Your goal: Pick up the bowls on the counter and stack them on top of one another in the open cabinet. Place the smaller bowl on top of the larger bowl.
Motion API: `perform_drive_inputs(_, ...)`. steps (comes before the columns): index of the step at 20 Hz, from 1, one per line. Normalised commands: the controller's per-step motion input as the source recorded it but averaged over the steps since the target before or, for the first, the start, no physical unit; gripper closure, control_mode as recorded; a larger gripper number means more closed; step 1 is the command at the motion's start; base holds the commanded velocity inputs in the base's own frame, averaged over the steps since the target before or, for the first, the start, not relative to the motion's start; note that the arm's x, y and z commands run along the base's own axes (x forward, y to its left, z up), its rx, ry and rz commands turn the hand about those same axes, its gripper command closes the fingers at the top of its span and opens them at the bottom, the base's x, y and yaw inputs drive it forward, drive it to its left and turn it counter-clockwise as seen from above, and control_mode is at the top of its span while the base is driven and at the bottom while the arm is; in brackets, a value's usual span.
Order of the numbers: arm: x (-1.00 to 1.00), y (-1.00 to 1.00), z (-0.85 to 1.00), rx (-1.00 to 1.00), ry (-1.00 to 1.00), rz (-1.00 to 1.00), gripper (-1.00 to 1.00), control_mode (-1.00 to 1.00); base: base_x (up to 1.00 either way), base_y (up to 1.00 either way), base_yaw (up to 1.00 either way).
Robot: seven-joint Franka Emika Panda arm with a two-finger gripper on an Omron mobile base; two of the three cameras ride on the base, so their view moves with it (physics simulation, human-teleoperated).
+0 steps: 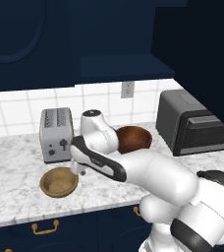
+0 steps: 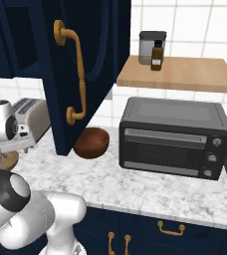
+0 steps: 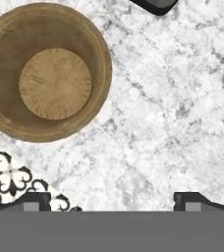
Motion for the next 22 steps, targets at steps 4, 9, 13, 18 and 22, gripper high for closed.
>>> perform_drive_inputs(4, 0.20, 0.13, -0.64, 0.00, 0.01, 0.00, -1.00, -1.00, 0.00, 0.00, 0.00)
perform_drive_inputs(9, 0.20, 0.25, -0.16, 0.01, 0.01, -0.01, -1.00, -1.00, 0.00, 0.00, 0.00)
perform_drive_inputs(13, 0.19, 0.13, -0.11, 0.05, 0.00, -0.03, -1.00, -1.00, 0.00, 0.00, 0.00)
perform_drive_inputs(18, 0.03, 0.14, -0.30, 0.02, 0.00, 0.00, -1.00, -1.00, 0.00, 0.00, 0.00)
perform_drive_inputs(22, 0.10, 0.43, -0.21, 0.00, 0.00, -0.03, -1.00, -1.00, 0.00, 0.00, 0.00)
